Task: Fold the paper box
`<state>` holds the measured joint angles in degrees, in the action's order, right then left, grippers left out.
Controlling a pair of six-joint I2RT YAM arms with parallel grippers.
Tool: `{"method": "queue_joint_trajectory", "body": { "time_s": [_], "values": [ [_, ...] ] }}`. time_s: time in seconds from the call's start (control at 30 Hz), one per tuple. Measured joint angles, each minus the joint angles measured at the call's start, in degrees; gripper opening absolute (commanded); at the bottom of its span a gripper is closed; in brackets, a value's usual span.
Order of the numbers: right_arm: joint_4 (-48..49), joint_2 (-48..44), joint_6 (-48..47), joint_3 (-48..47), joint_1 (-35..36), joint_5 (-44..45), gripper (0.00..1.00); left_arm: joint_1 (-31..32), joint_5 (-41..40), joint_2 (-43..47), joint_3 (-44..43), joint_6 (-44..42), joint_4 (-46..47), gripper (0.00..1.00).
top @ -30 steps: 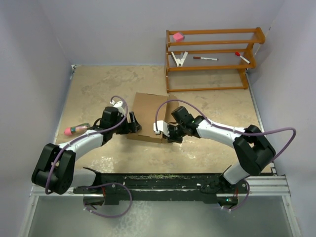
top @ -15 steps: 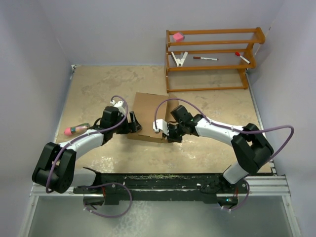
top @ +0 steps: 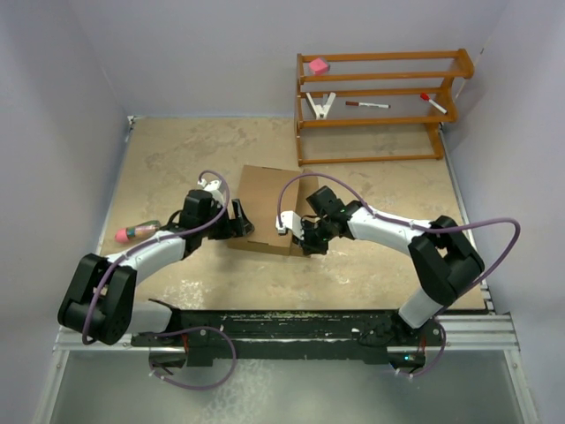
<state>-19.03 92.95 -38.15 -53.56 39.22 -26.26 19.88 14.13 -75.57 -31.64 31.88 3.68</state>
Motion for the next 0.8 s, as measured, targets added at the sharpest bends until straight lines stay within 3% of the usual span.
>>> {"method": "queue_joint_trajectory", "body": {
  "time_s": [0.8],
  "values": [
    [-0.2,-1.6,1.8,-0.2,2.2,-0.3,0.00,0.0,0.7,-1.4,-1.0,0.0,0.1,0.87]
  ]
}}
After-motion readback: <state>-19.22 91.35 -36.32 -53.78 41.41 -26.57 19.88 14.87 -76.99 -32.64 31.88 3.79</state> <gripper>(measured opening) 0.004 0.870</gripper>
